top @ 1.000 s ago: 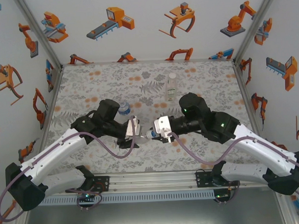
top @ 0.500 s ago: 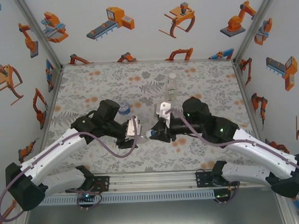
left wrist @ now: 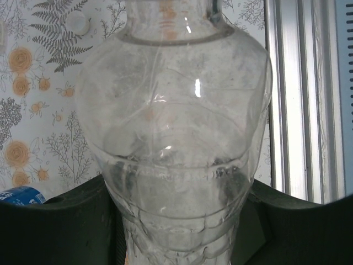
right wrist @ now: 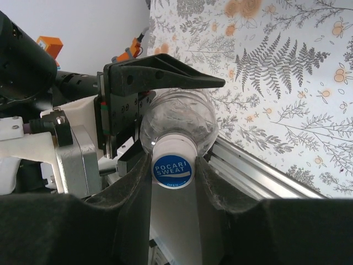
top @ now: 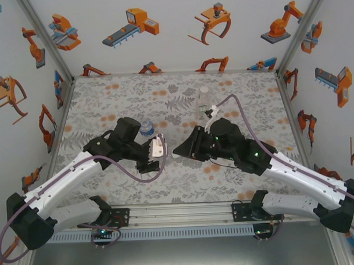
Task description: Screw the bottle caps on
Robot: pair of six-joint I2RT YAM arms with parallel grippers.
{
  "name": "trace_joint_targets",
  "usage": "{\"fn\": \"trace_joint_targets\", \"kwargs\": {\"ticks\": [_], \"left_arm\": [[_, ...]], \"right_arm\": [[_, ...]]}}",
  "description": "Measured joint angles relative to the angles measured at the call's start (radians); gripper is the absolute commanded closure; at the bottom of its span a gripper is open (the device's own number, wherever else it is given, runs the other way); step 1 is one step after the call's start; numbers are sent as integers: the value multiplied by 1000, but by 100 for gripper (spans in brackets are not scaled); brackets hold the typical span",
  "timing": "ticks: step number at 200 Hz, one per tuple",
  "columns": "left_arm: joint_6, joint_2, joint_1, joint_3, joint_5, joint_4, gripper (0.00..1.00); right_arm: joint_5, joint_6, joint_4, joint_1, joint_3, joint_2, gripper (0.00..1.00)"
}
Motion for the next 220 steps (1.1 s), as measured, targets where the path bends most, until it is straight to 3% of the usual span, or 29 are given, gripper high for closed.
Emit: {"fn": "trace_joint_targets", "kwargs": {"ticks": [12, 30, 80, 150, 181, 220], "left_arm": [[0, 0, 0, 0, 0, 4, 96], [5, 0, -7, 0, 27, 22, 95], [13, -2, -15, 0, 74, 35, 95], [35, -2, -15, 0, 122, 35, 95], [39, -2, -15, 0, 132, 35, 95], [40, -2, -15, 0, 138, 34, 95]], "right_arm": [[-3, -38, 0, 0, 6, 0, 58], [-4, -158, 8, 0, 27, 4, 50], [-98, -690, 21, -2, 85, -19, 51], [-413, -1484, -166, -2, 285, 48, 52], [-477, -1684, -253, -2, 296, 83, 51], [-488, -1777, -276, -1, 286, 84, 56]]}}
